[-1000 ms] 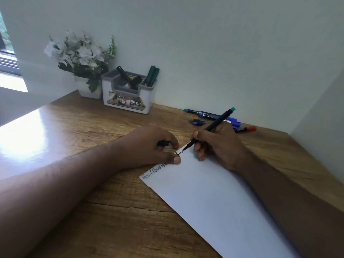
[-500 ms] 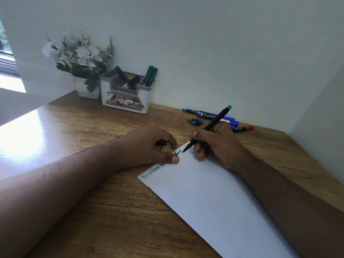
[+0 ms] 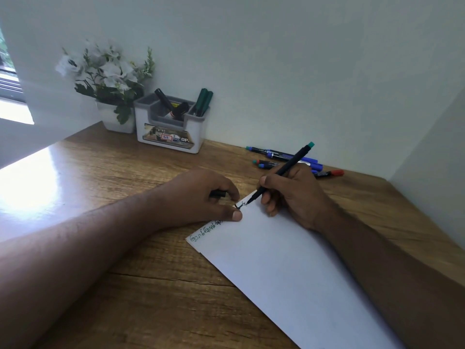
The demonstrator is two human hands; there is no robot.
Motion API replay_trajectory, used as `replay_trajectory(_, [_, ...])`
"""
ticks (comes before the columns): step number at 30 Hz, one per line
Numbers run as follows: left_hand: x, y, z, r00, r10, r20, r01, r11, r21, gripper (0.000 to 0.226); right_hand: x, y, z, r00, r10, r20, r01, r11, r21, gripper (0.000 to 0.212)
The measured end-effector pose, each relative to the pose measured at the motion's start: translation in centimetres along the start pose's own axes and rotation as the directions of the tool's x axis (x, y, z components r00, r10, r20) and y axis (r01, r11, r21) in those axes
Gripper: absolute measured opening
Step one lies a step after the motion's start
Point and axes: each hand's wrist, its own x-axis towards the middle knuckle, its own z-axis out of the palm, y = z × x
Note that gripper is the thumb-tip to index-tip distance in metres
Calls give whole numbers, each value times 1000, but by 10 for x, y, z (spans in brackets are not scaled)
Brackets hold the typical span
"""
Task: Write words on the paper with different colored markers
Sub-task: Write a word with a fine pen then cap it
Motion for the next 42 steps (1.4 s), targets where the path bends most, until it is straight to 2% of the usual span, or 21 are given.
replay_trajectory(5, [0, -1, 0, 1000, 4, -6, -4, 1000, -4, 42, 0, 0, 1, 1000, -8, -11, 8, 1000, -12, 19])
replay_trajectory(42, [-1, 3, -1, 1000, -15, 16, 15, 1000, -5, 43, 2, 2, 1, 995, 15, -97, -18, 999, -29, 22])
